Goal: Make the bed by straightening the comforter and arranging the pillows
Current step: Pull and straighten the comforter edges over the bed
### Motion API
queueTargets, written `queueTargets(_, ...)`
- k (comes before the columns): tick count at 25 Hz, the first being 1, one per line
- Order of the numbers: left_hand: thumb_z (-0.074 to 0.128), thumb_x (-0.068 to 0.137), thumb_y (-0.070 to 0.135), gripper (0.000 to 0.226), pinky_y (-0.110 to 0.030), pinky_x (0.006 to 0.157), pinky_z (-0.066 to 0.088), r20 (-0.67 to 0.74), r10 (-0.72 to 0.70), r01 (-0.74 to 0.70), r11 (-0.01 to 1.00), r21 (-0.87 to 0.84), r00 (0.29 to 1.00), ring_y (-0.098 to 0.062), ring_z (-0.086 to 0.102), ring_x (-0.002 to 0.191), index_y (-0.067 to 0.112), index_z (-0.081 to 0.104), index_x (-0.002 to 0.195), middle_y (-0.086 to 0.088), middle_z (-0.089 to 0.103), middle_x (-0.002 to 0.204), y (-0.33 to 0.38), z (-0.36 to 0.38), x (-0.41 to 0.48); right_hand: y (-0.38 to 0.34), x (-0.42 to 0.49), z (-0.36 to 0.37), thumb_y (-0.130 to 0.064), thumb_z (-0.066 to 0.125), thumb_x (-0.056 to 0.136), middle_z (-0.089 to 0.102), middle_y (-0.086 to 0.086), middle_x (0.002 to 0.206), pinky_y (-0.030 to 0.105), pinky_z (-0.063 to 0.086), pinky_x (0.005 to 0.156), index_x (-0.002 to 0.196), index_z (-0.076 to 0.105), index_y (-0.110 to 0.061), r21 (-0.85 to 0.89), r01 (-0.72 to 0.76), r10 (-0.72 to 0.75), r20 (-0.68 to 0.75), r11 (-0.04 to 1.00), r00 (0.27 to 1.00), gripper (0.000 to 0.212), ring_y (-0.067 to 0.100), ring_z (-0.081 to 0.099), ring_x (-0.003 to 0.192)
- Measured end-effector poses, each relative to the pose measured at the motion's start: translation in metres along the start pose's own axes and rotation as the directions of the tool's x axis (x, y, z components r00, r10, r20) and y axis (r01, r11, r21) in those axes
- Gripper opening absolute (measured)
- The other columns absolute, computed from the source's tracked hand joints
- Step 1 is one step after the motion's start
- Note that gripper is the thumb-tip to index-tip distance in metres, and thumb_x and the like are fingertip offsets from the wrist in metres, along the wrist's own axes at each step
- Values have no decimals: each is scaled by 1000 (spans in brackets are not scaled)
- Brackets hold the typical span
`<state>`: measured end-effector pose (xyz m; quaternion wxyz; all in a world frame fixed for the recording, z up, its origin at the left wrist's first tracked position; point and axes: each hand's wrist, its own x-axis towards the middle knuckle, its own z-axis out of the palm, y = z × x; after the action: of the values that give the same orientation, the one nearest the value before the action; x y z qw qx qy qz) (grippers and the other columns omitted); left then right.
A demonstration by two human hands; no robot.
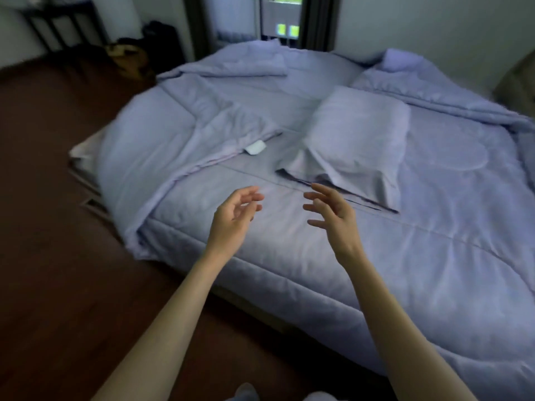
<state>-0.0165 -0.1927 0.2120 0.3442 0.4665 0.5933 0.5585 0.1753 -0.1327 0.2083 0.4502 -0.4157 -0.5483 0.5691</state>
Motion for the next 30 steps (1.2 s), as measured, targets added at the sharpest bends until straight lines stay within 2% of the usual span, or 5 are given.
queueTargets(8,44,99,6,30,-30,85,50,-313,-140,63,968,-244,939,-18,64,101,18,51,127,-2,62,123,-8,-154,8,2,57,174,-23,54,88,66,-8,119,36,55,81,123,54,-40,-24,52,-39,369,998,929,39,18,65,105)
queueTargets(15,44,100,11,31,-29,91,50,-374,-185,100,967,-234,909,-18,63,109,18,51,129,2,60,125,-40,-242,108,25,167,278,-23,54,90,64,-7,123,38,54,83,131,52,-31,28,19,-29,407,999,913,42,16,64,106)
queueTargets(22,45,99,9,34,-28,89,47,-216,-166,167,986,-11,962,-12,64,102,19,49,131,4,60,122,-65,-271,256,30,286,324,-14,52,94,59,-7,129,42,54,90,136,45,-33,22,-20,14,219,1000,976,46,19,59,115)
queueTargets(26,47,96,3,45,-24,99,41,-34,-169,172,972,163,985,-17,57,120,12,43,139,3,57,125,-109,-264,323,55,337,308,-21,55,90,51,-18,135,46,49,99,139,39,-40,-102,-47,50,30,994,998,55,4,58,110)
queueTargets(30,50,95,7,54,-13,101,33,173,-186,123,938,324,967,-5,45,125,17,35,146,12,47,137,-150,-253,383,82,369,296,-27,57,88,37,-22,144,42,43,106,146,29,-38,-230,-128,81,-202,965,976,65,6,50,121)
